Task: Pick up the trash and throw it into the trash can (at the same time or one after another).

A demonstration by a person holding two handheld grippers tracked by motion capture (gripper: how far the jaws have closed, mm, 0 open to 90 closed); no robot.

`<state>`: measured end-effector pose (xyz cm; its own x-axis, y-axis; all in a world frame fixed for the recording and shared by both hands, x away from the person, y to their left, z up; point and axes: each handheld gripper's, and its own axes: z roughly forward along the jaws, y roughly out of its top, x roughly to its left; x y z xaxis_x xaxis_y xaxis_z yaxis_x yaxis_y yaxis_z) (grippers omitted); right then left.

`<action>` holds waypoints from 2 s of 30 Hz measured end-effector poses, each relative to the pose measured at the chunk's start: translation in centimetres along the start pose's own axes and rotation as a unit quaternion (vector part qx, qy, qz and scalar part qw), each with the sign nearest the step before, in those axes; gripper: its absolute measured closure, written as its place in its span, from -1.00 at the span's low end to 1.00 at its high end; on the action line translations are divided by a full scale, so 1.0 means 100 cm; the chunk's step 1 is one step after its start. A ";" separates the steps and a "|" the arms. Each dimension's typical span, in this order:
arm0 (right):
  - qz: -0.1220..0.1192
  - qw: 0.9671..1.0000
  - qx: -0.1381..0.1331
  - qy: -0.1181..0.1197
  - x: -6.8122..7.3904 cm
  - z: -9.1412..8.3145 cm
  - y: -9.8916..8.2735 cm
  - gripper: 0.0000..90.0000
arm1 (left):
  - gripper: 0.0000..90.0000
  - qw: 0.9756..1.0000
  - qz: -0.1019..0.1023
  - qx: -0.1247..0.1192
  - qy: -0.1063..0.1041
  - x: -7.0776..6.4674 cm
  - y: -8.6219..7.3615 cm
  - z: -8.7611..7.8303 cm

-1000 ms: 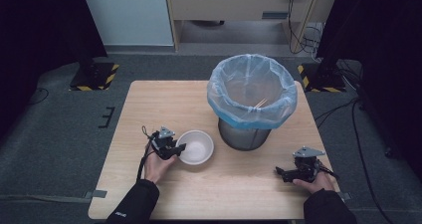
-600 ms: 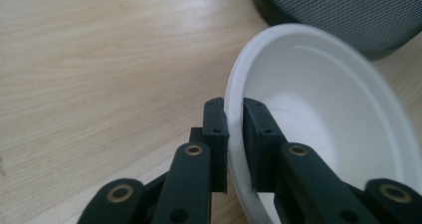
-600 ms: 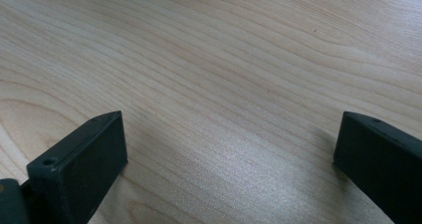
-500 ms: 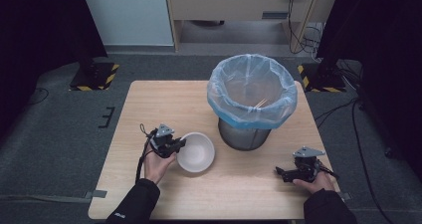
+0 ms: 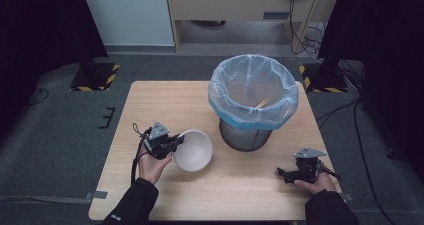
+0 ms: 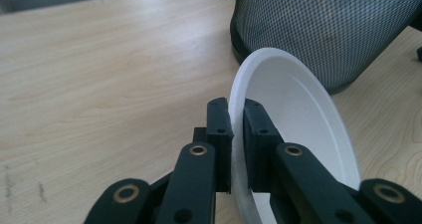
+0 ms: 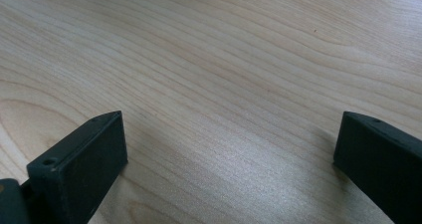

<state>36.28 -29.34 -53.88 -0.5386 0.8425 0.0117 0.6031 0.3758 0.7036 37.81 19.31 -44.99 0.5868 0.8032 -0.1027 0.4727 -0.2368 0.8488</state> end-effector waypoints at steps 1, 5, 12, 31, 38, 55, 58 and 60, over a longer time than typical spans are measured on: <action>0.000 1.000 0.000 0.000 0.000 0.000 0.000 -0.99 | 0.85 1.000 -0.002 -0.007 0.000 0.000 0.002 -0.003; -0.001 1.000 0.000 0.000 0.000 0.000 0.000 -0.99 | 0.85 1.000 -0.007 -0.027 -0.001 0.000 0.007 -0.013; 0.000 1.000 0.000 0.000 0.000 0.000 0.000 -0.99 | 0.85 0.998 -0.012 -0.065 0.000 0.002 0.018 -0.032; 0.000 1.000 0.000 0.000 0.000 0.000 0.000 -0.99 | 0.85 0.983 -0.020 -0.183 0.000 -0.002 0.050 -0.087; 0.000 1.000 0.000 0.000 0.000 0.000 0.000 -0.99 | 0.85 0.975 -0.024 -0.222 0.008 -0.003 0.058 -0.107; 0.000 1.000 0.000 0.000 0.000 0.000 0.000 -0.99 | 0.85 0.965 -0.024 -0.260 -0.013 -0.016 0.086 -0.109; 0.000 1.000 0.000 0.000 0.000 0.000 0.000 -0.99 | 0.85 0.963 -0.022 -0.267 -0.014 -0.017 0.096 -0.108; 0.000 1.000 0.000 0.000 0.000 0.000 0.000 -0.99 | 0.85 0.962 -0.019 -0.271 -0.014 -0.019 0.102 -0.107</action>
<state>36.28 -29.34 -53.88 -0.5388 0.8424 0.0117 0.6028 0.3758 0.7038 34.51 21.23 -30.54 0.5974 0.7883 -0.1472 0.0863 0.1193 0.9891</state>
